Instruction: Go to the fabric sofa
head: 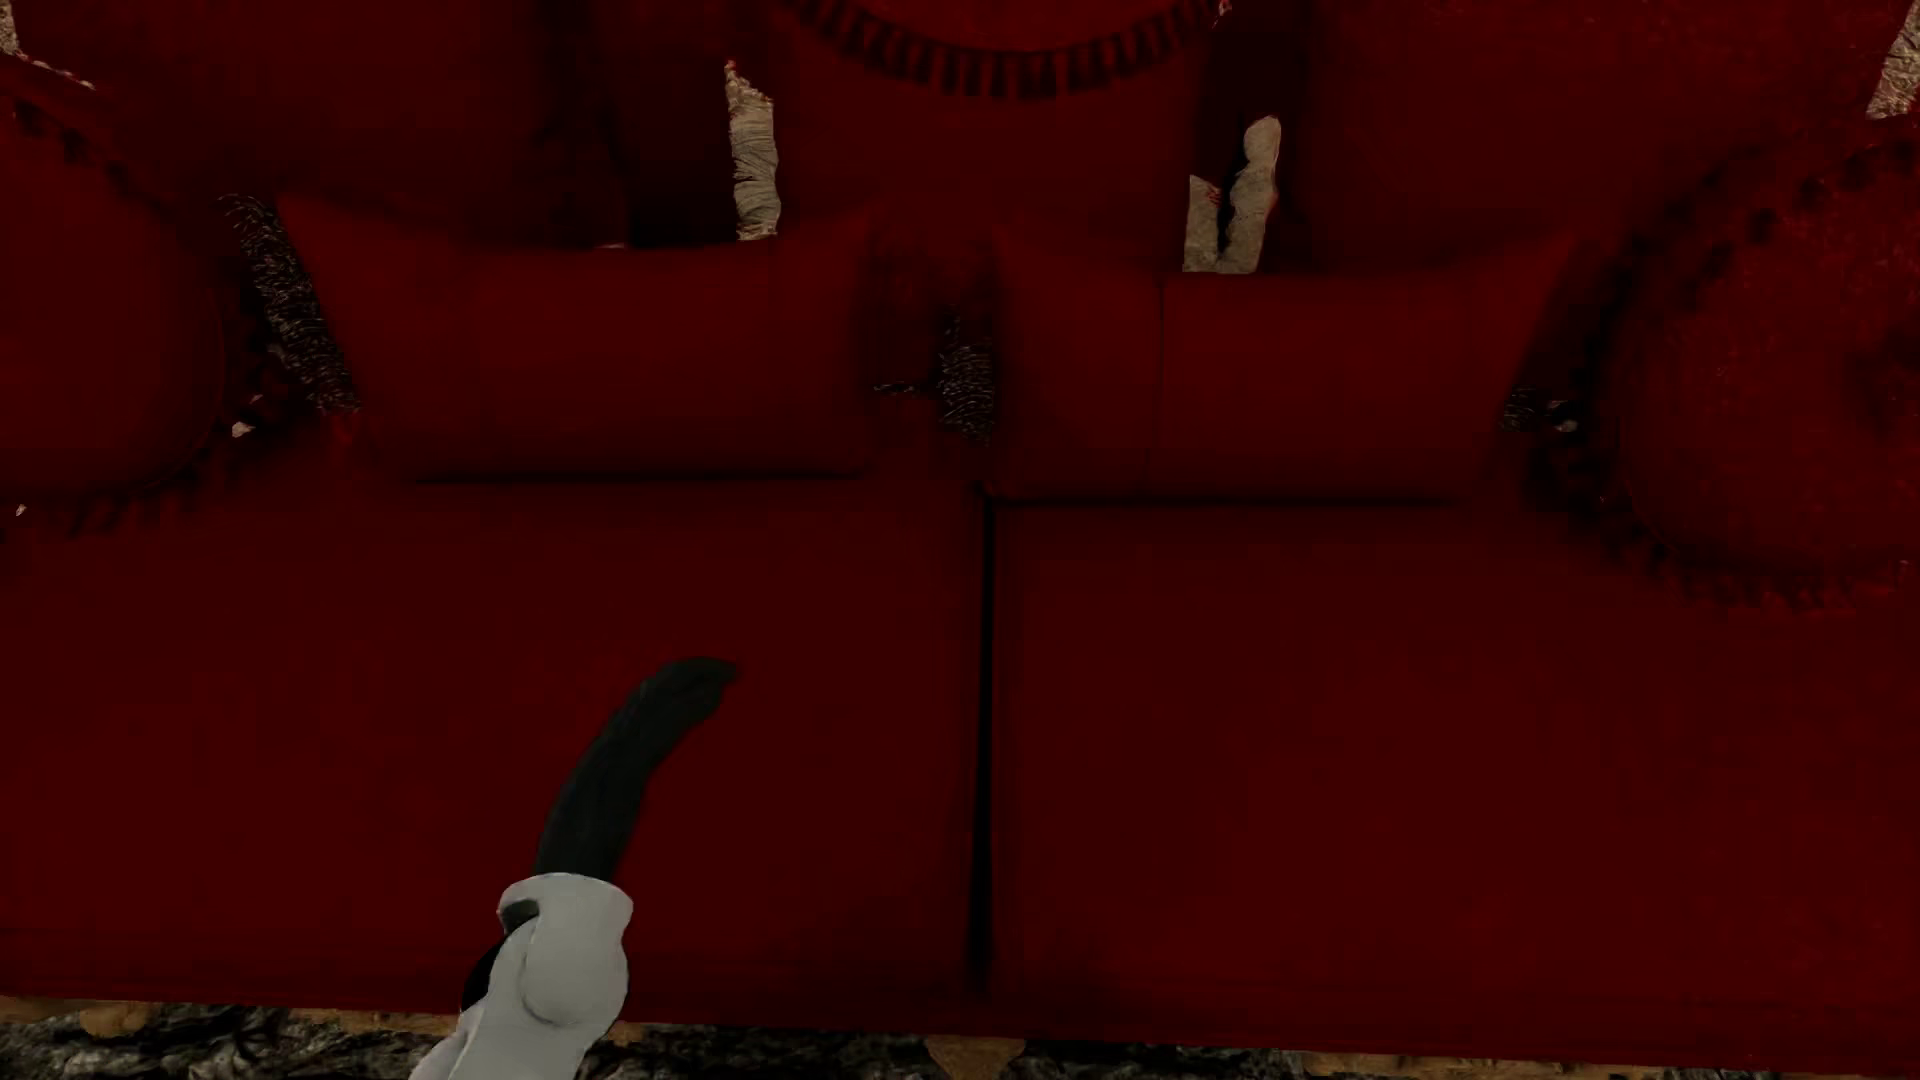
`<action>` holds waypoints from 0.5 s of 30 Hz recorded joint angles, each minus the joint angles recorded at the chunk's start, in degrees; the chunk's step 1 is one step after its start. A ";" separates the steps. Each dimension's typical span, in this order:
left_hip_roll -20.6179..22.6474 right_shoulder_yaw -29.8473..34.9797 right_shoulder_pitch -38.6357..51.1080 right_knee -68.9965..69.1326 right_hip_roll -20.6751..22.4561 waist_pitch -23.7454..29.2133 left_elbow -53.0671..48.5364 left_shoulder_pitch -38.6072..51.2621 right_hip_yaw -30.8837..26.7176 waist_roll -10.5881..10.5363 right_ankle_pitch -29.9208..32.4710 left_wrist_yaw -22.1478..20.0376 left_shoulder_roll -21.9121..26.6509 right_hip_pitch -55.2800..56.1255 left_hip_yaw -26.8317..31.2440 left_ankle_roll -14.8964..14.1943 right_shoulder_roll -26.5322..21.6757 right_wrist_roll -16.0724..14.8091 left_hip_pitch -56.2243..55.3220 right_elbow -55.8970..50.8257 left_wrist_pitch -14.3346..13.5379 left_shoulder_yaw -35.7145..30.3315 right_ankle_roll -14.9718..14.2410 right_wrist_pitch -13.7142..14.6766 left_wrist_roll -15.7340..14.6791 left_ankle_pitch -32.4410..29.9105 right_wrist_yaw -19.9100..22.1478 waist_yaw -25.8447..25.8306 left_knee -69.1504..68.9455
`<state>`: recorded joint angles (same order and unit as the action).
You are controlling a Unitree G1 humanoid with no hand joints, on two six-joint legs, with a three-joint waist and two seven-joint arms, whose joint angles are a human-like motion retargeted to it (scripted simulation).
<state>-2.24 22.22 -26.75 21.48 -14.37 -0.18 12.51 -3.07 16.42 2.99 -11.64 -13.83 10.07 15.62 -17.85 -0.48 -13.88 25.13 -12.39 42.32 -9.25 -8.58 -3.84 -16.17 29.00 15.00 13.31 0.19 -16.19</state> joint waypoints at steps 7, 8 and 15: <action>-5.07 -2.42 18.22 -1.40 5.42 0.10 21.78 -9.39 -3.80 -1.51 0.58 4.29 -3.80 0.24 -4.59 -2.49 1.57 3.06 1.81 -5.07 12.66 7.90 1.14 1.00 4.91 0.14 2.28 0.46 0.03; -5.63 -2.16 21.26 -1.16 5.89 0.17 25.26 -10.88 -3.92 -1.71 0.28 5.93 -3.75 0.30 -4.77 -2.89 1.77 4.43 1.85 -6.71 14.54 8.02 1.49 1.76 5.97 0.21 2.18 0.49 -0.24; -8.51 -1.07 29.72 0.76 7.46 1.08 34.84 -16.29 0.09 -2.88 -2.25 12.49 -3.93 -0.08 -0.41 -5.08 1.97 8.03 -1.19 -19.29 21.33 10.53 3.96 6.31 10.68 1.30 0.30 2.44 -4.88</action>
<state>-10.75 21.15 2.97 22.24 -6.91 0.90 47.35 -19.36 16.51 0.11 -13.88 -1.34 6.14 15.54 -18.26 -5.56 -11.92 33.17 -13.58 23.02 12.08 1.95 0.12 -9.86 39.68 16.29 13.61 2.62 -21.07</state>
